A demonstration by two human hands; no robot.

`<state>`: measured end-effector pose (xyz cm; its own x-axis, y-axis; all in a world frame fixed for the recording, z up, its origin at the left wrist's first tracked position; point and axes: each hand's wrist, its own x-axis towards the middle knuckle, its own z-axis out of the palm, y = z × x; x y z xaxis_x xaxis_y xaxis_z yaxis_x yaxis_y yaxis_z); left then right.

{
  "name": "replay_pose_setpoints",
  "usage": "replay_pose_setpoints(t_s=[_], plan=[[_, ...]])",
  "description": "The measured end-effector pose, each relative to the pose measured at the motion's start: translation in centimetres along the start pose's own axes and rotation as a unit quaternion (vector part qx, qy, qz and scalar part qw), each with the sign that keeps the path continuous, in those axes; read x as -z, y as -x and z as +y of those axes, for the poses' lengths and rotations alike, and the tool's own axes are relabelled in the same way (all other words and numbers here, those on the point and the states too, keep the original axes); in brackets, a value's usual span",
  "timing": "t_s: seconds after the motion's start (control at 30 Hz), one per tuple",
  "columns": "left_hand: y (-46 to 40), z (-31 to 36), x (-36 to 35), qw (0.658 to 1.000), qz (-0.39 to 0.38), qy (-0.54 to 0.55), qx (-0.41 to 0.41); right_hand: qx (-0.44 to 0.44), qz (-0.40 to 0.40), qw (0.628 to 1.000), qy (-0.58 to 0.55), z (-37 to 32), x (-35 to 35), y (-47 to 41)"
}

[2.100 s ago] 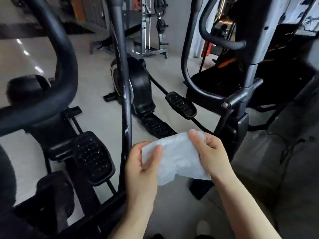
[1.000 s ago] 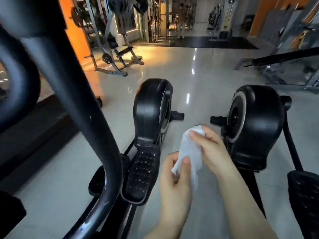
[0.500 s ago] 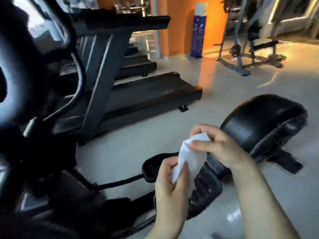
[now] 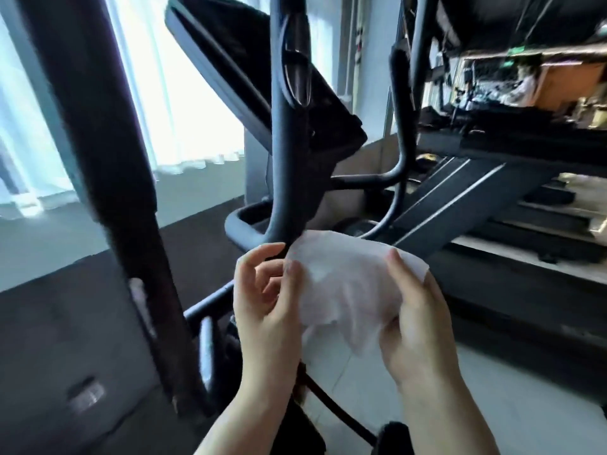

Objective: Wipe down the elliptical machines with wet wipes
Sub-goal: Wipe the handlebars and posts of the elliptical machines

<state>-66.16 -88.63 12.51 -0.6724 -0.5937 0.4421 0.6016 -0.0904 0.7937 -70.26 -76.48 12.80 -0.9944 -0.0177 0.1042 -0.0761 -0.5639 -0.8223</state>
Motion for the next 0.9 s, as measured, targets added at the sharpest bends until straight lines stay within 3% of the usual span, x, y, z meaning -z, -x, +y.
replay_pose_setpoints(t_s=[0.13, 0.23, 0.33, 0.37, 0.47, 0.57, 0.63, 0.7, 0.77, 0.83, 0.9], plan=[[-1.2, 0.5, -0.4, 0.998, 0.0, 0.015, -0.067, 0.085, -0.137, 0.982, 0.099, -0.7, -2.4, -1.3], [-0.9, 0.2, -0.7, 0.989, -0.008, -0.011, -0.145, 0.207, -0.079, 0.956, 0.194, -0.7, -3.2, -1.7], [-0.1, -0.1, -1.2, 0.971, -0.034, -0.054, -0.229, 0.349, 0.007, 0.875, 0.336, -0.5, -3.2, -2.0], [0.0, -0.1, -1.3, 0.966, -0.036, -0.067, -0.245, 0.352, 0.004, 0.867, 0.352, -0.4, -3.0, -2.1], [-0.8, -0.2, -1.4, 0.945, -0.038, -0.143, -0.291, 0.242, -0.035, 0.913, 0.328, -0.8, -2.6, -2.3], [-1.5, 0.3, -1.7, 0.89, -0.158, -0.249, -0.348, 0.154, -0.117, 0.962, 0.192, -2.0, -3.0, -2.0], [-1.2, 0.8, -1.8, 0.877, -0.217, -0.27, -0.333, 0.061, -0.184, 0.978, 0.073, -3.2, -2.7, -1.6], [-0.6, 1.4, -1.7, 0.887, -0.239, -0.256, -0.301, 0.007, -0.249, 0.968, 0.01, -4.1, -2.5, -1.4], [-0.2, 1.9, -1.5, 0.922, -0.238, -0.183, -0.244, 0.01, -0.298, 0.955, -0.002, -4.6, -2.8, -1.2], [-0.4, 2.6, -1.4, 0.949, -0.209, -0.114, -0.205, 0.029, -0.295, 0.955, 0.003, -4.8, -3.8, -1.4], [-0.9, 3.4, -1.6, 0.955, -0.147, -0.105, -0.234, 0.122, -0.265, 0.956, 0.038, -5.2, -5.3, -2.4]])
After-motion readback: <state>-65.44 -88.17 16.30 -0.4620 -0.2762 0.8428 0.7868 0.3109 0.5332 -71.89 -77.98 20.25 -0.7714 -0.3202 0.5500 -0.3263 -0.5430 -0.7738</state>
